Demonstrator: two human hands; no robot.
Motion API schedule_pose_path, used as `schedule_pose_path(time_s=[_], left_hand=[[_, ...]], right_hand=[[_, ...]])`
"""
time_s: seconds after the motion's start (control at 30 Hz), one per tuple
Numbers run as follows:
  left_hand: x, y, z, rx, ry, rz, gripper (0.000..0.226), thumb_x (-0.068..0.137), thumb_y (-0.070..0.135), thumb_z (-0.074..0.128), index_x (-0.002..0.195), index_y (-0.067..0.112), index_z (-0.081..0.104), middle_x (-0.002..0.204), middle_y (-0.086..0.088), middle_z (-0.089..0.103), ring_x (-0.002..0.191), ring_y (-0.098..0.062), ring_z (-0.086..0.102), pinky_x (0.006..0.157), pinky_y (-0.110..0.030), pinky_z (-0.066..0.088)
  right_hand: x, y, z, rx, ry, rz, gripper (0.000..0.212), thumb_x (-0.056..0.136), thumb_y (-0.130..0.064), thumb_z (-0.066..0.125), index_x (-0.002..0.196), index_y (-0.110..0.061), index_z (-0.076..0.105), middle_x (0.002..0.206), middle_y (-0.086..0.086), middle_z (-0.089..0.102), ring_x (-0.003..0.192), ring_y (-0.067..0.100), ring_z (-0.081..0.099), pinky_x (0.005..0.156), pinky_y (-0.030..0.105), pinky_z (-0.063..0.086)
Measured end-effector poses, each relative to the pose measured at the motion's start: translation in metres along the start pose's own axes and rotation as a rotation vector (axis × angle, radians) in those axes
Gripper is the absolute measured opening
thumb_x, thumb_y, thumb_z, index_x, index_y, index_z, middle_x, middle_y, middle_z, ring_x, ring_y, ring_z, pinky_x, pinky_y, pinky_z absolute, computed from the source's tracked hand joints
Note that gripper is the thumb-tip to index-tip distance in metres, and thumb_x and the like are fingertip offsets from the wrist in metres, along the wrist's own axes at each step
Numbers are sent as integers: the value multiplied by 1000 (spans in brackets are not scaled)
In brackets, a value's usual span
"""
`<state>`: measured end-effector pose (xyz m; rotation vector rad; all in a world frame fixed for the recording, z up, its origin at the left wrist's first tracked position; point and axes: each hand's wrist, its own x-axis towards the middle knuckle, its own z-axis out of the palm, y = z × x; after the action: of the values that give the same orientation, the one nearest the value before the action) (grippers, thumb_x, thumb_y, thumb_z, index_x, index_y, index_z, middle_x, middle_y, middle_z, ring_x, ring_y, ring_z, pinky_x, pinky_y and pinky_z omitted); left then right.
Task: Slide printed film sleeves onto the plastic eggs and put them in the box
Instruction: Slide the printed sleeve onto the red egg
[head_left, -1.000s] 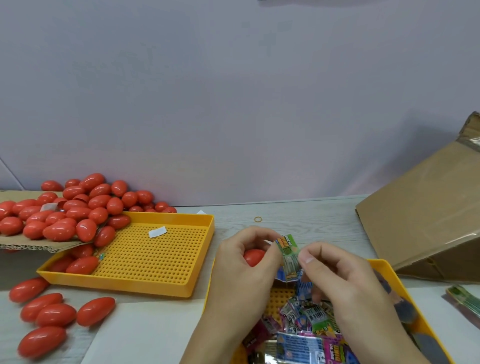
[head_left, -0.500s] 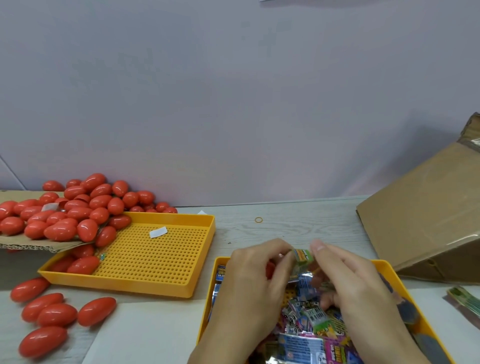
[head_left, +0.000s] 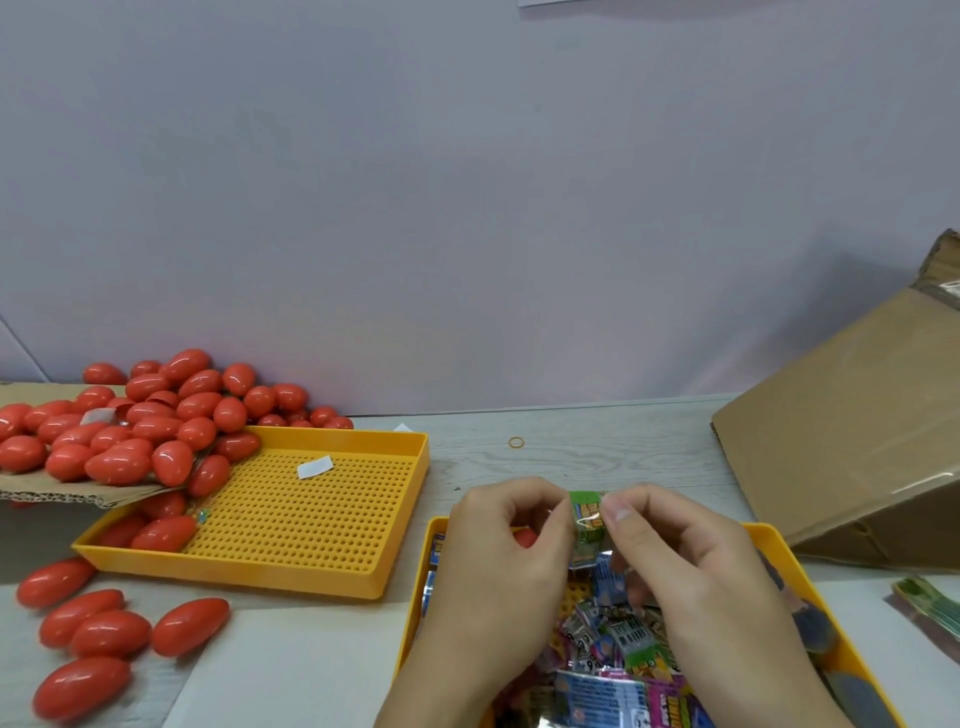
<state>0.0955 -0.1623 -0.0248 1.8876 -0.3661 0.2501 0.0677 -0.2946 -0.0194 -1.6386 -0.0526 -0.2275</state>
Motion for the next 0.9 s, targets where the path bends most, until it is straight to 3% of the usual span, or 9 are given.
schedule_pose_path(time_s=[0.1, 0.23, 0.4, 0.5, 0.7, 0.8, 0.9], left_hand=[[-1, 3, -1, -101, -112, -75, 35, 95, 22, 62, 60, 20, 61, 48, 13, 43, 47, -2, 37, 47, -14, 30], [0, 7, -1, -227, -104, -107, 20, 82, 32, 64, 65, 21, 66, 47, 11, 46, 43, -3, 39, 48, -15, 32], [2, 5, -4, -277, -1, -111, 19, 88, 24, 66, 74, 11, 68, 48, 8, 48, 43, -6, 38, 47, -19, 34], [2, 3, -3, -280, -8, -134, 20, 80, 29, 64, 71, 13, 67, 48, 8, 46, 42, -7, 36, 46, -20, 31], [2, 4, -6, -534, -48, -280, 15, 72, 19, 54, 76, 14, 68, 61, -8, 44, 49, -18, 37, 41, -19, 25], [5, 2, -4, -733, 21, -348, 25, 66, 6, 49, 85, 5, 64, 72, -9, 47, 56, -20, 47, 42, -26, 32], [6, -3, 0, -646, 101, -338, 15, 88, -5, 59, 98, 6, 61, 76, -6, 59, 63, -18, 62, 53, -28, 47]], right_hand=[[1, 0, 1, 54, 41, -3, 28, 66, -52, 54, 71, -31, 72, 55, -7, 55, 52, 2, 50, 52, 16, 43], [1, 0, -1, 96, 75, 9, 15, 82, -33, 61, 76, -31, 74, 57, -7, 61, 53, 0, 53, 54, 14, 44], [-1, -1, 1, 65, 33, 33, 18, 72, -46, 59, 73, -37, 74, 57, -11, 62, 54, -2, 54, 58, 15, 42], [-1, 0, 1, 57, 27, 47, 20, 71, -47, 58, 71, -35, 74, 56, -11, 59, 52, -2, 52, 61, 21, 41], [2, 3, -2, 99, 132, 16, 22, 85, -29, 61, 65, -28, 71, 53, -7, 59, 46, -1, 50, 48, 10, 40], [3, 7, -4, 99, 213, 17, 27, 92, -25, 59, 67, -23, 69, 53, -3, 52, 47, 9, 44, 51, 22, 40], [4, 9, -4, 98, 227, 26, 26, 93, -27, 58, 70, -22, 69, 53, -1, 50, 48, 13, 42, 55, 32, 36]])
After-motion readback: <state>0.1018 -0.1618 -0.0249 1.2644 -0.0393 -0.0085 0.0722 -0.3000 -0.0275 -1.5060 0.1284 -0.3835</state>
